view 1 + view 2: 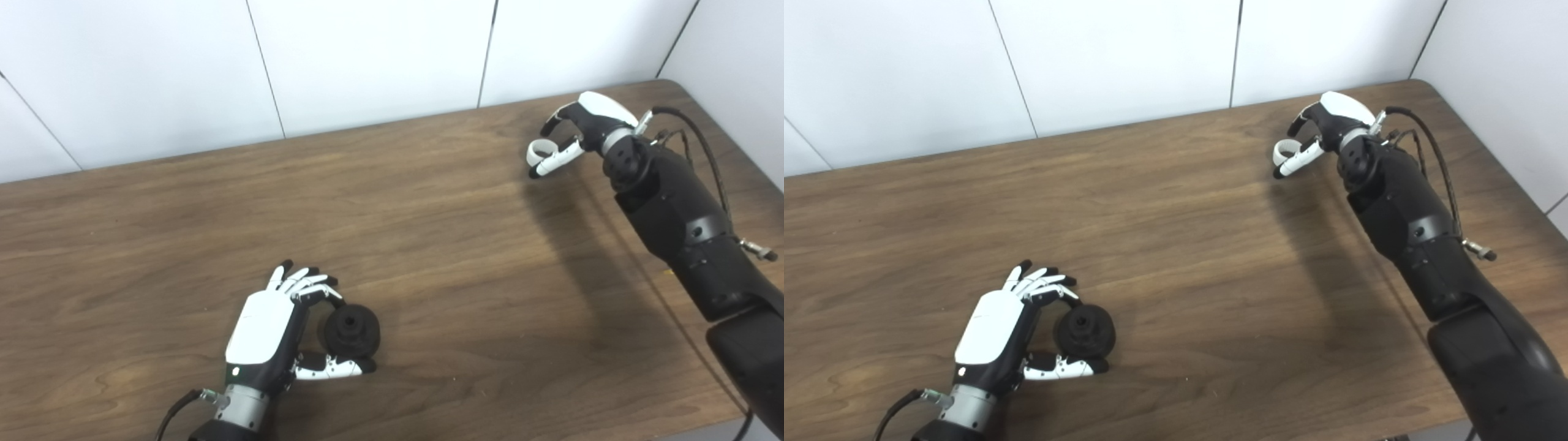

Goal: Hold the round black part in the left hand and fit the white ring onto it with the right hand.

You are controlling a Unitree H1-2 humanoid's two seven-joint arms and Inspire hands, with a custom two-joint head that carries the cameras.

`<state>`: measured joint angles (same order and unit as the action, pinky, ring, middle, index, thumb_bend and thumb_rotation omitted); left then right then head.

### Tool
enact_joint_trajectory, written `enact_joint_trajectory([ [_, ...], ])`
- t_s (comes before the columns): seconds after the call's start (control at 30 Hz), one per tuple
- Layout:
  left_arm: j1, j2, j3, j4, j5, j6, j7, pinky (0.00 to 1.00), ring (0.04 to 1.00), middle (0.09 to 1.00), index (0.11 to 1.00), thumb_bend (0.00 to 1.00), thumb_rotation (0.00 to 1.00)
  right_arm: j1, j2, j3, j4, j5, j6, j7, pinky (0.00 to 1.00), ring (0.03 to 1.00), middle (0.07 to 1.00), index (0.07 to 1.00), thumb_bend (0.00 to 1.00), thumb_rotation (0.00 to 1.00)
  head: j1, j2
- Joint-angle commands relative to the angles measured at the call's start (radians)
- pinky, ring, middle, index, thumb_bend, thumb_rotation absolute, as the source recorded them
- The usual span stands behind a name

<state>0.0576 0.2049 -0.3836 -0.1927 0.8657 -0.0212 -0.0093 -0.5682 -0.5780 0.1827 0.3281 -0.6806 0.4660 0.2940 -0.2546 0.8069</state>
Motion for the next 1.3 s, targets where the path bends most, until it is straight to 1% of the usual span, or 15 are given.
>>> enact_joint_trajectory([
  [0.0, 0.006, 0.021, 0.005, -0.001, 0.024, 0.014, -0.021, 1.00, 0.876, 0.776, 0.486, 0.52, 0.05, -0.052, -0.030, -0.015, -0.010, -0.013, 0.002, -0.021, 0.95, 0.999, 0.915, 0.675, 0.83, 0.27, 0.001, 0.001],
  [0.33, 0.005, 0.019, 0.003, -0.006, 0.024, 0.017, -0.030, 1.00, 0.882, 0.778, 0.486, 0.52, 0.05, -0.037, -0.034, -0.014, -0.018, -0.006, 0.000, -0.019, 0.95, 0.995, 0.917, 0.654, 0.82, 0.25, 0.012, 0.008],
  [0.37, 0.004, 0.019, 0.003, -0.005, 0.023, 0.018, -0.031, 1.00, 0.883, 0.779, 0.486, 0.52, 0.05, -0.036, -0.034, -0.013, -0.019, -0.006, 0.000, -0.021, 0.94, 0.992, 0.916, 0.651, 0.82, 0.25, 0.035, 0.009],
  [0.5, -0.004, 0.014, 0.003, -0.002, 0.022, 0.022, -0.036, 1.00, 0.886, 0.780, 0.486, 0.52, 0.05, -0.037, -0.032, -0.015, -0.010, 0.002, -0.004, -0.029, 0.92, 0.991, 0.919, 0.645, 0.82, 0.25, 0.056, 0.009],
  [0.57, -0.005, 0.011, 0.004, -0.002, 0.019, 0.022, -0.035, 1.00, 0.886, 0.780, 0.486, 0.52, 0.05, -0.036, -0.028, -0.023, -0.008, 0.009, -0.004, -0.038, 0.93, 0.991, 0.913, 0.638, 0.83, 0.23, 0.056, 0.009],
  [0.67, -0.006, 0.008, 0.008, 0.000, 0.009, 0.018, -0.031, 1.00, 0.885, 0.780, 0.486, 0.52, 0.05, -0.036, -0.027, -0.020, 0.000, 0.007, -0.004, -0.043, 0.93, 0.992, 0.910, 0.638, 0.82, 0.22, 0.057, 0.009],
  [0.77, -0.004, 0.010, 0.009, -0.005, 0.010, 0.019, -0.034, 1.00, 0.883, 0.778, 0.486, 0.52, 0.05, -0.034, -0.028, -0.016, 0.003, 0.006, -0.005, -0.051, 0.90, 0.988, 0.908, 0.632, 0.83, 0.23, 0.055, 0.008],
  [0.87, -0.003, 0.013, 0.008, -0.008, 0.017, 0.019, -0.035, 1.00, 0.886, 0.778, 0.486, 0.52, 0.05, -0.030, -0.021, -0.025, 0.012, 0.012, -0.009, -0.078, 0.89, 0.972, 0.889, 0.596, 0.83, 0.21, 0.055, 0.008],
  [0.9, -0.003, 0.013, 0.007, -0.008, 0.019, 0.020, -0.035, 1.00, 0.886, 0.778, 0.486, 0.52, 0.05, -0.029, -0.016, -0.032, 0.018, 0.016, -0.010, -0.093, 0.90, 0.955, 0.871, 0.533, 0.65, 0.17, 0.055, 0.008],
  [0.93, -0.003, 0.013, 0.007, -0.008, 0.021, 0.020, -0.036, 1.00, 0.885, 0.778, 0.486, 0.52, 0.05, -0.029, -0.013, -0.036, 0.023, 0.018, -0.011, -0.104, 0.89, 0.934, 0.851, 0.511, 0.59, 0.16, 0.055, 0.008],
  [0.97, -0.003, 0.013, 0.007, -0.009, 0.023, 0.023, -0.037, 1.00, 0.885, 0.778, 0.486, 0.52, 0.05, -0.025, -0.009, -0.044, 0.024, 0.027, -0.024, -0.124, 0.89, 0.923, 0.841, 0.500, 0.56, 0.15, 0.055, 0.008],
  [1.0, -0.003, 0.012, 0.007, -0.009, 0.024, 0.024, -0.038, 1.00, 0.884, 0.778, 0.486, 0.52, 0.05, -0.022, -0.006, -0.051, 0.026, 0.035, -0.037, -0.142, 0.86, 0.883, 0.812, 0.491, 0.54, 0.14, 0.055, 0.008],
  [1.07, -0.002, 0.012, 0.007, -0.007, 0.023, 0.022, -0.035, 1.00, 0.883, 0.777, 0.486, 0.52, 0.05, -0.016, -0.003, -0.055, 0.027, 0.044, -0.056, -0.168, 0.83, 0.845, 0.785, 0.485, 0.53, 0.13, 0.052, 0.009],
  [1.17, -0.004, 0.011, 0.007, 0.001, 0.021, 0.016, -0.027, 1.00, 0.882, 0.777, 0.486, 0.52, 0.05, -0.013, -0.002, -0.053, 0.030, 0.051, -0.064, -0.188, 0.82, 0.835, 0.776, 0.484, 0.53, 0.13, 0.047, 0.005],
  [1.27, -0.007, 0.012, 0.005, 0.002, 0.024, 0.017, -0.030, 1.00, 0.884, 0.780, 0.486, 0.52, 0.05, -0.014, -0.007, -0.042, 0.030, 0.048, -0.060, -0.185, 0.80, 0.833, 0.776, 0.484, 0.52, 0.13, 0.044, 0.000],
])
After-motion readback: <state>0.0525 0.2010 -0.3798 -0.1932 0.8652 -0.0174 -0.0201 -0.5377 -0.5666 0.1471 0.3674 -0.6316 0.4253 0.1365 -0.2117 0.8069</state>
